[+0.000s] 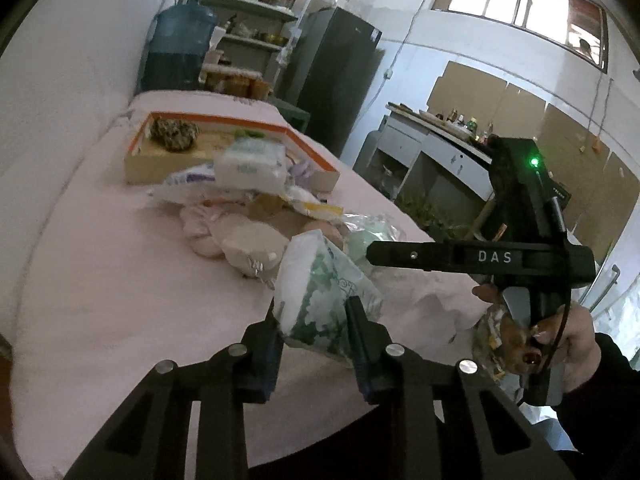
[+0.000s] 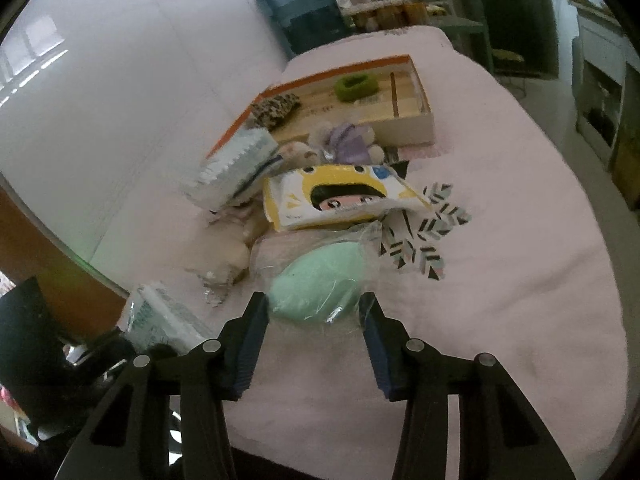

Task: Organize soft objects
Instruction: 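Carry both items into the tray box beside the scrunchie and ring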

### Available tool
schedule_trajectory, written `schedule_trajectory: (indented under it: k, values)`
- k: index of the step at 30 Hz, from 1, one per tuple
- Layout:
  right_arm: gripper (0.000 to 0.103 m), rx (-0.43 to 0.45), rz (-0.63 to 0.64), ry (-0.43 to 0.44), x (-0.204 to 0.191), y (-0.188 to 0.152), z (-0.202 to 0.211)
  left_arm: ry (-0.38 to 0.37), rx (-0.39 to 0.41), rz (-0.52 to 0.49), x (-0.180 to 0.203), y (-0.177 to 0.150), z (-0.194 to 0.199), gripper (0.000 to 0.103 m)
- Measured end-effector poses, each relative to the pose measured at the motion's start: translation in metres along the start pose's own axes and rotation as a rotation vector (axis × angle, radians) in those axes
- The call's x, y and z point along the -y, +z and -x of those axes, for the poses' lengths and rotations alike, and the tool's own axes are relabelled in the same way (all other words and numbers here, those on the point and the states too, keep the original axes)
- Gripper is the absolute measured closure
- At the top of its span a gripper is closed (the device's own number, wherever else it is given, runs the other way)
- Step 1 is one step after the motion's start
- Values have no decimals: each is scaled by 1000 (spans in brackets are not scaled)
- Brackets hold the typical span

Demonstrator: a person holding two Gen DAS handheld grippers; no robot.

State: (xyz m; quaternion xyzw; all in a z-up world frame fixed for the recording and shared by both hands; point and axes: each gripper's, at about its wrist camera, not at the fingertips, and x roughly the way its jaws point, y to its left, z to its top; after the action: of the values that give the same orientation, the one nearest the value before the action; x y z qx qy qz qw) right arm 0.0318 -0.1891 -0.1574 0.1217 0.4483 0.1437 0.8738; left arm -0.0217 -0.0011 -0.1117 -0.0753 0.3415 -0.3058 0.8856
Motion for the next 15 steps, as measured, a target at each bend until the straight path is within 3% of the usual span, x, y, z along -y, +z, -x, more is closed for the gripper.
schedule_trajectory:
  k: [8, 15]
  values:
    - [55, 64, 40, -10, -12, 11, 24, 52, 61, -30, 9, 23, 17, 74]
    - [55, 119, 78, -26, -26, 32, 35, 150, 106, -26, 14, 58, 25, 74]
